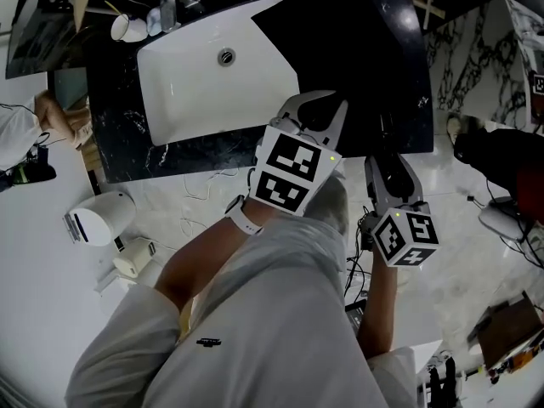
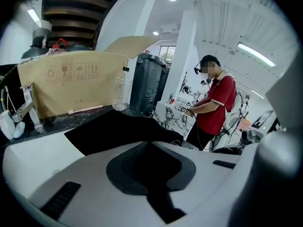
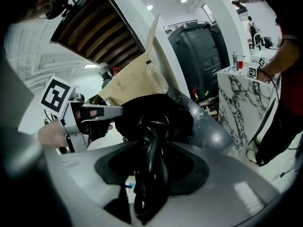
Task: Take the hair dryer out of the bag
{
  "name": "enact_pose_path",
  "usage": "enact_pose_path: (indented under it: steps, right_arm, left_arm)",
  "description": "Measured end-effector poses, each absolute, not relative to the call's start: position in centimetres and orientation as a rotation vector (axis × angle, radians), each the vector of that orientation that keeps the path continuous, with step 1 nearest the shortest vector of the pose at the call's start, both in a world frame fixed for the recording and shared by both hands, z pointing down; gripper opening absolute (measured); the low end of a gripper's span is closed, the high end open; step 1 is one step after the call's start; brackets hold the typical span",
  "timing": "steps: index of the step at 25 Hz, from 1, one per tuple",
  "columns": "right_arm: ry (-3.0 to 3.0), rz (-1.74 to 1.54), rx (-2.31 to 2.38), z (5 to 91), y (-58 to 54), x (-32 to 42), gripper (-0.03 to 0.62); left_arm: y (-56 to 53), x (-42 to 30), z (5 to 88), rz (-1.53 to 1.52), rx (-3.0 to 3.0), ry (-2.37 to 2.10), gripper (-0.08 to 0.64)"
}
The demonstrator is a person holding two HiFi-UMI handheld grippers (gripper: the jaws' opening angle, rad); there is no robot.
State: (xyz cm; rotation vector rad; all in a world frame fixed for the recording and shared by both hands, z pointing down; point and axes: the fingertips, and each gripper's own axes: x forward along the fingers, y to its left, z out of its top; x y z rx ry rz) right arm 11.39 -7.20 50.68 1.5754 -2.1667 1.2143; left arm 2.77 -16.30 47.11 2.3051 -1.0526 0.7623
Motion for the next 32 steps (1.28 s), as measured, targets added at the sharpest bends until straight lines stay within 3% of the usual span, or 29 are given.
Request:
enact_pose_path:
  steps: [25,32]
  right_arm:
    - [-2.131,1.552,1.828,44.3,1.4,13.9,0.198]
    - [-2.184,1.573,1.886,41.5,0.9,14.4,0.198]
  left_arm:
    - [-14.5,2.2,46.2,0.720,2.327,-0.955,0.025]
    - [-13.4,1.8,44.5,0.671,2.342,-0.879,0.121]
